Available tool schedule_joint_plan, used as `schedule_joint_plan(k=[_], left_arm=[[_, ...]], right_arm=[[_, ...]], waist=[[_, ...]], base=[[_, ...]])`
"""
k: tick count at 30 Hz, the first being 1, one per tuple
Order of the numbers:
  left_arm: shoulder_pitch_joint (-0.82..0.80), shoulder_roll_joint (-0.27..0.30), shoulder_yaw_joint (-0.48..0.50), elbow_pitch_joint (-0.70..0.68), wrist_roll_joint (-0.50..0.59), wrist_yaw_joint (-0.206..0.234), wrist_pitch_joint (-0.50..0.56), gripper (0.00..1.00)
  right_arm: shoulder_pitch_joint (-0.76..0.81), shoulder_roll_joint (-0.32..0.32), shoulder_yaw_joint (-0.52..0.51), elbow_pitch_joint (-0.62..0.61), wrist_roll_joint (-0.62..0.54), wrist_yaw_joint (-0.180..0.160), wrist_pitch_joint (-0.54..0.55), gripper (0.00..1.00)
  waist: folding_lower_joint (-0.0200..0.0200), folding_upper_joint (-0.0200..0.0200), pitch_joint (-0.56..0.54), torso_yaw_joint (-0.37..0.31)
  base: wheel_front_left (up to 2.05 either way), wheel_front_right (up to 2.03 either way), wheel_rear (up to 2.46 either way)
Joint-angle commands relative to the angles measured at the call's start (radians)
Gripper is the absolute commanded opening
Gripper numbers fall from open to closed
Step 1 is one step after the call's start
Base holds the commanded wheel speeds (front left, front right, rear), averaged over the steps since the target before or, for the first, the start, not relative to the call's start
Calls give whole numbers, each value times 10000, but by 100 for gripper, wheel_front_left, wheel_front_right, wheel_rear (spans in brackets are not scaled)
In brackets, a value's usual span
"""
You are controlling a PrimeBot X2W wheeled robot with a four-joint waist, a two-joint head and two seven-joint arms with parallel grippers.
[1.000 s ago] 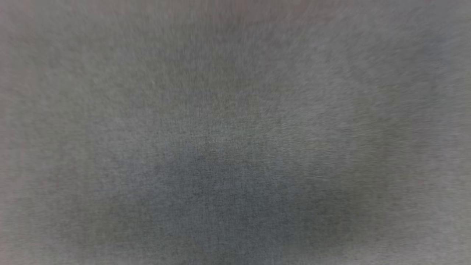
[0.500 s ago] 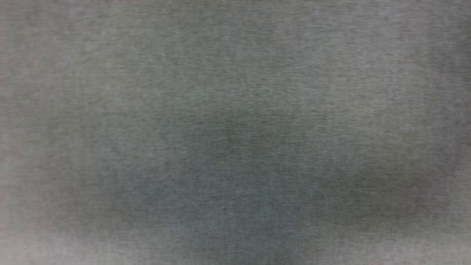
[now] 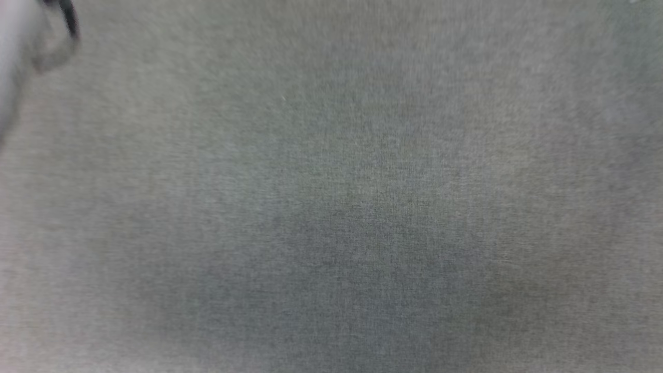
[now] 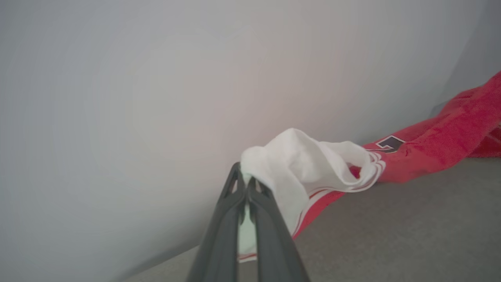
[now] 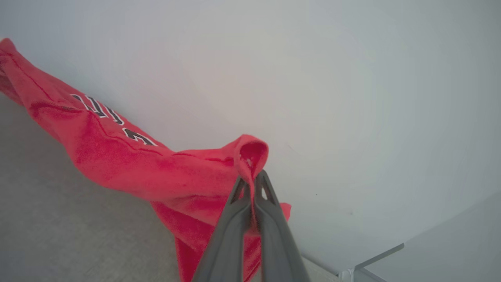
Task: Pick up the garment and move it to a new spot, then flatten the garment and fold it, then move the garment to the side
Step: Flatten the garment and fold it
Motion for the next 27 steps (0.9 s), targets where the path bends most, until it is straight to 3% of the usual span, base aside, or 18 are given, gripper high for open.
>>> schedule_joint_plan(k=[1, 10, 13, 17, 24, 27], left_arm=[[333, 98, -65, -131, -187, 22, 57, 0], [3416, 1734, -832, -2887, -1138, 21, 984, 0], [4594, 2325, -889, -3815, -1388, 224, 1139, 0], [6279, 3211, -949, -5692, -1838, 1089, 1373, 0], [9025, 4702, -999, -9420, -2581, 3464, 1543, 0], [10054, 5022, -1019, -10596, -3013, 4291, 1384, 0]], right_arm=[[299, -123, 119, -148, 216, -12, 19, 0], [3110, -1723, 1410, -2816, 1869, -10, 603, 0], [3991, -2290, 1667, -3610, 2250, -10, 615, 0], [5195, -2954, 1784, -4480, 2712, -12, 599, 0], [7205, -3981, 1667, -5698, 3249, -10, 696, 0], [8020, -4345, 1542, -6176, 3384, -10, 772, 0]], waist=[[0, 0, -1104, 203], [0, 0, -2780, 194], [0, 0, -3236, 144], [0, 0, -3739, 106], [0, 0, -4238, 208], [0, 0, -4336, 288]], base=[[0, 0, 0], [0, 0, 0], [0, 0, 0], [0, 0, 0], [0, 0, 0], [0, 0, 0]])
